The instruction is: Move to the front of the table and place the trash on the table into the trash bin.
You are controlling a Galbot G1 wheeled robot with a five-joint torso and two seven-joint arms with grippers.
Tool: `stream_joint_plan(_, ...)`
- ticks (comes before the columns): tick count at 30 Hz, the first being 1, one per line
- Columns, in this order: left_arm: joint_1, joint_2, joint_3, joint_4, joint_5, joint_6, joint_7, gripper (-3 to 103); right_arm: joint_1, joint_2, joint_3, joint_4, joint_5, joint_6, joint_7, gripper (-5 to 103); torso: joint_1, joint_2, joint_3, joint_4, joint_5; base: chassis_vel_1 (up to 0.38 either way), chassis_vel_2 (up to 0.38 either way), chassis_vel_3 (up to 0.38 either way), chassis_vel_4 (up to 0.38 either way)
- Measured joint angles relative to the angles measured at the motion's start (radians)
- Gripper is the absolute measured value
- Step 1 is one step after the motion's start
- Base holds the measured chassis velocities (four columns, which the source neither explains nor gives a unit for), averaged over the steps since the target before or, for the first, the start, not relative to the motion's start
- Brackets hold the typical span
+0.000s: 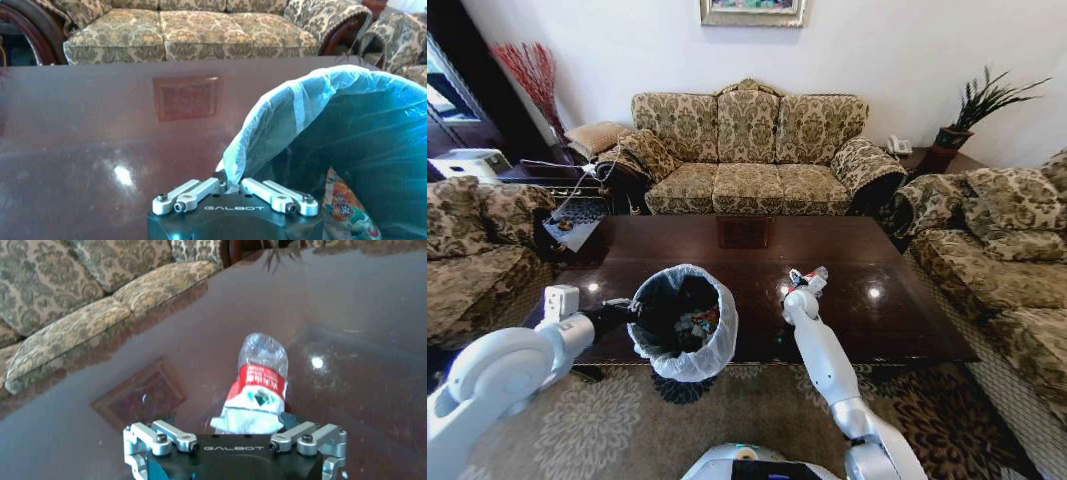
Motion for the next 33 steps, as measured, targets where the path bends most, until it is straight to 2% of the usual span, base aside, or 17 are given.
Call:
stream_joint_plan(4,0.005,0.028,-0.004,0.018,0.028,-0.042,0.053,0,-0.007,-0.005,-0.012,-0.023,0.025,-0.008,-0.023,103,0.0,0.0,0.0,-0.0001,-0.0002,0.0,0.0,0.0,0.0)
stream_joint_plan(5,0.004,0.037,-0.006,0.021,0.036,-0.045,0.062,0,-0.006,-0.006,-0.015,-0.031,0.025,-0.007,-0.032,99,0.0,0.0,0.0,-0.0001,0.0,0.0,0.0,0.0,0.0)
stream_joint_plan(7,0.002,0.043,-0.007,0.023,0.039,-0.047,0.067,0,-0.004,-0.006,-0.016,-0.036,0.026,-0.007,-0.035,99,0.0,0.0,0.0,-0.0003,0.0002,0.0,0.0,0.0,0.0)
stream_joint_plan(9,-0.003,0.063,-0.009,0.028,0.041,-0.055,0.077,0,0.01,-0.007,-0.014,-0.057,0.043,-0.005,-0.04,84,0.0,0.0,0.0,-0.0004,-0.0004,0.0,0.0,0.0,0.0)
stream_joint_plan(10,-0.003,0.063,-0.009,0.028,0.041,-0.055,0.077,0,0.01,-0.007,-0.014,-0.057,0.043,-0.005,-0.04,84,0.0,0.0,0.0,-0.0004,-0.0004,0.0,0.0,0.0,0.0)
stream_joint_plan(12,-0.003,0.068,-0.009,0.032,0.041,-0.059,0.078,0,0.01,-0.011,-0.012,-0.062,0.05,-0.001,-0.053,72,0.0,0.0,0.0,-0.0003,-0.0005,0.0,0.0,0.0,0.0)
stream_joint_plan(14,-0.003,0.069,-0.009,0.032,0.041,-0.059,0.078,0,0.009,-0.012,-0.012,-0.062,0.051,0.0,-0.055,72,0.0,0.0,0.0,-0.0003,-0.0005,0.0,0.0,0.0,0.0)
stream_joint_plan(17,-0.005,0.075,-0.007,0.037,0.041,-0.059,0.076,0,0.0,-0.022,-0.01,-0.059,0.065,0.002,-0.069,56,0.0,0.0,0.0,-0.0004,-0.0005,0.0,0.0,0.0,0.0)
stream_joint_plan(18,-0.005,0.075,-0.007,0.037,0.041,-0.059,0.076,0,0.0,-0.022,-0.01,-0.059,0.065,0.002,-0.069,56,0.0,0.0,0.0,-0.0004,-0.0005,0.0,0.0,0.0,0.0)
stream_joint_plan(21,-0.006,0.076,-0.007,0.038,0.041,-0.059,0.075,0,-0.02,-0.032,-0.009,-0.025,0.092,-0.002,-0.07,40,0.0,0.0,0.0,-0.0004,0.0001,0.0,0.0,0.0,0.0)
stream_joint_plan(23,-0.006,0.075,-0.007,0.038,0.041,-0.059,0.075,0,-0.024,-0.033,-0.009,-0.015,0.1,-0.005,-0.069,40,0.0,0.0,0.0,-0.0004,0.0004,0.0,0.0,0.0,0.0)
stream_joint_plan(27,-0.005,0.071,-0.006,0.034,0.041,-0.059,0.072,0,-0.041,-0.044,-0.009,0.018,0.119,-0.012,-0.076,27,0.0,0.0,0.0,0.0,0.0006,0.0,0.0,0.0,0.0)
stream_joint_plan(28,-0.005,0.071,-0.006,0.034,0.041,-0.059,0.072,0,-0.041,-0.044,-0.009,0.018,0.119,-0.012,-0.076,27,0.0,0.0,0.0,0.0,0.0006,0.0,0.0,0.0,0.0)
stream_joint_plan(30,-0.003,0.071,-0.008,0.033,0.04,-0.059,0.068,0,-0.064,-0.052,-0.01,0.053,0.099,-0.001,-0.087,24,0.0,0.0,0.0,0.0,0.0003,0.0,0.0,0.0,0.0)
stream_joint_plan(31,-0.001,0.072,-0.011,0.032,0.04,-0.058,0.067,0,-0.083,-0.055,-0.013,0.095,0.032,0.021,-0.095,23,0.0,0.0,0.001,-0.0002,0.0005,0.0,0.0,0.0,0.0)
stream_joint_plan(32,-0.001,0.072,-0.011,0.032,0.04,-0.058,0.067,0,-0.083,-0.055,-0.013,0.095,0.032,0.021,-0.095,23,0.0,0.0,0.001,-0.0002,0.0005,0.0,0.0,0.0,0.0)
stream_joint_plan(33,0.0,0.071,-0.015,0.031,0.036,-0.056,0.062,0,-0.107,-0.06,-0.021,0.157,-0.048,0.042,-0.117,23,0.0,0.0,0.0,-0.0001,0.0002,0.0,0.0,0.0,0.0)
